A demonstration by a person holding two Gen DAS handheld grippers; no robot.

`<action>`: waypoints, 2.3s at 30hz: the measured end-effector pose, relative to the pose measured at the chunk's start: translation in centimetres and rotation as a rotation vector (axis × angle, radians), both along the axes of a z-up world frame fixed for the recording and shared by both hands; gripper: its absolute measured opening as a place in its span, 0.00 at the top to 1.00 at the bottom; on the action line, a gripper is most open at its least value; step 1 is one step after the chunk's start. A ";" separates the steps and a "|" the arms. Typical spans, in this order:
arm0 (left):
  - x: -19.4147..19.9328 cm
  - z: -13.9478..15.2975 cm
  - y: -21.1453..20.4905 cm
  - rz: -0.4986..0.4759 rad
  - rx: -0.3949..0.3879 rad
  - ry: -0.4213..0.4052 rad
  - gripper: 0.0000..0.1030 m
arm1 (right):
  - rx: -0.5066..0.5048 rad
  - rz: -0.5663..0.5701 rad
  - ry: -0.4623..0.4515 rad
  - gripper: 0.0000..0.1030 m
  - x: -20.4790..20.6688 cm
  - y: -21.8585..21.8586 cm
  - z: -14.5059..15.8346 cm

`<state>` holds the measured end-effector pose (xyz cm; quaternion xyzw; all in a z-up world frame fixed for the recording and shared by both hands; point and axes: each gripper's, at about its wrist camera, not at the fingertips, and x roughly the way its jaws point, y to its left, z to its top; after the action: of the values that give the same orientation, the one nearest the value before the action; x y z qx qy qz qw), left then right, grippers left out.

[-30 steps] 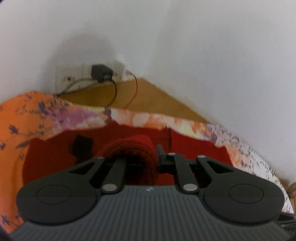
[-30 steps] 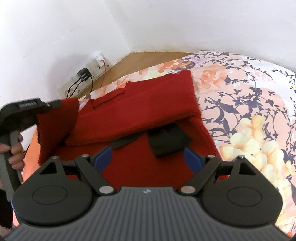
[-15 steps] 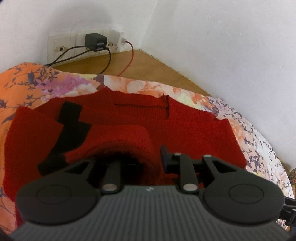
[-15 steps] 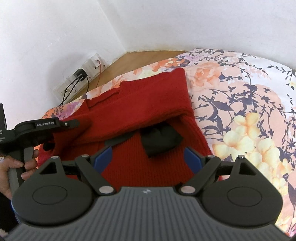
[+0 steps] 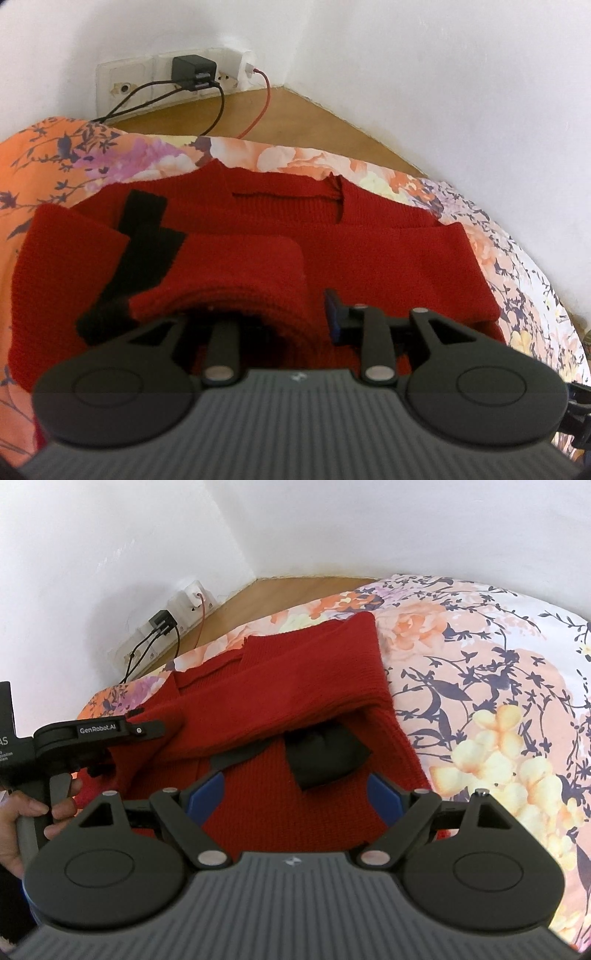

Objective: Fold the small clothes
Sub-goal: 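Fold the held cardigan side over the body with the left gripper, release, then move the right gripper to the black cuff on the cardigan's other side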

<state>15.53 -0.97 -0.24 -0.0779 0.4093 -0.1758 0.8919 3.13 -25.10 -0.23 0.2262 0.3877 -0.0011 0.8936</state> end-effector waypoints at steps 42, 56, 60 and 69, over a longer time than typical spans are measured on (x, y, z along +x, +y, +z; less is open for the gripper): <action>-6.3 -0.3 14.5 0.218 0.080 0.091 0.42 | 0.203 0.304 0.101 0.13 13.4 11.6 -1.6; -5.4 -2.5 14.8 0.228 0.035 0.081 0.42 | 0.095 0.437 0.124 0.65 16.9 15.8 -1.4; -4.9 -3.0 14.4 0.220 0.031 0.085 0.42 | 0.081 0.470 0.064 0.83 17.5 15.7 0.9; -2.8 -2.8 14.0 0.238 0.082 0.038 0.42 | -0.061 0.474 -0.204 0.85 16.6 14.9 8.6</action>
<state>12.70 12.98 -3.01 -0.0925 0.4210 -0.0505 0.9009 19.70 -10.24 8.41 0.1009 0.3374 0.2193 0.9099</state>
